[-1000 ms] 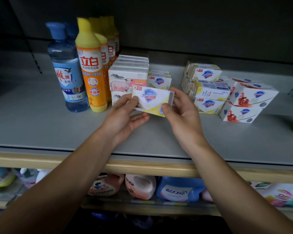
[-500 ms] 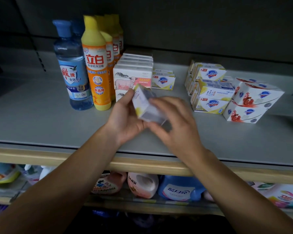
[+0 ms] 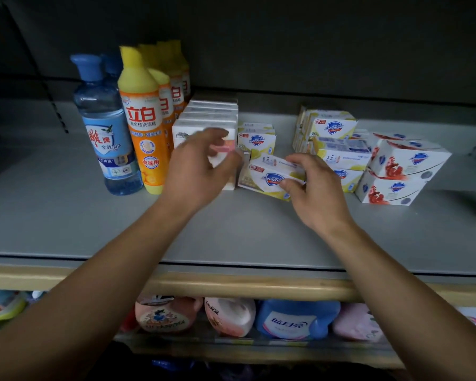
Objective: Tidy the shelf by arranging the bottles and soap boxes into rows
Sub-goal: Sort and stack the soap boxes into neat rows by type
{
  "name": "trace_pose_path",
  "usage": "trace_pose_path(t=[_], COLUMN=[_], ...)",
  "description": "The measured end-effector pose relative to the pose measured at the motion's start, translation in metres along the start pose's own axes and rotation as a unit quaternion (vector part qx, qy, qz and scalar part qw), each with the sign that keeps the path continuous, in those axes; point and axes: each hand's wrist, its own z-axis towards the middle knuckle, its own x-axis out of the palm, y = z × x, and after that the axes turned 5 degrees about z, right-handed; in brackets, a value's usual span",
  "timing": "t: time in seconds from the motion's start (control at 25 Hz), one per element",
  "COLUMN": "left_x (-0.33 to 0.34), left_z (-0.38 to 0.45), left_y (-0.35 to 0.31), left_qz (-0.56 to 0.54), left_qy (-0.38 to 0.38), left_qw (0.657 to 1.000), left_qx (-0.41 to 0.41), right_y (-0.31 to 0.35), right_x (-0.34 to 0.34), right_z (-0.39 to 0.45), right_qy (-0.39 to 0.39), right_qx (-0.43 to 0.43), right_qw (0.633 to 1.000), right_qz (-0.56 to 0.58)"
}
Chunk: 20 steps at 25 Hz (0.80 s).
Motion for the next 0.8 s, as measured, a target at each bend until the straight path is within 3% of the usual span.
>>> trace_pose_path(t=[0.08,0.16,0.28,0.52,0.8], left_x=[-0.006,-0.003,0.008,0.026,0.031], left_z=[0.021,0.039,0.052,0.048,0.052], left_y=[0.003,0.008,0.023,0.038,0.045], left_qz=[0.11,0.216,0.322,0.302,0.275], left_qy=[-0.068,-0.049,0.013,-0.067,-0.108], left_qw=[0.988,0.967,0.942,0.946,0.95], left_qx=[0.086,0.123,0.094,0.1,0.104], right_y=[-0.008,-0.015,-0.025,-0.05,-0.064], right_x=[0.012,0.027,0.051,0.089,0.111], right_z=[0.013,0.026,0.053,0.105,0.13], right_qy=[0.017,0.024,0.006,0.021,0.041], right_qx=[0.022,0.037,0.052,0.046,0.05], right_qw=[0.999,0.997,0.994,0.993,0.996], right_qz=[-0.036,-0.062,-0.099,-0.105,-0.059])
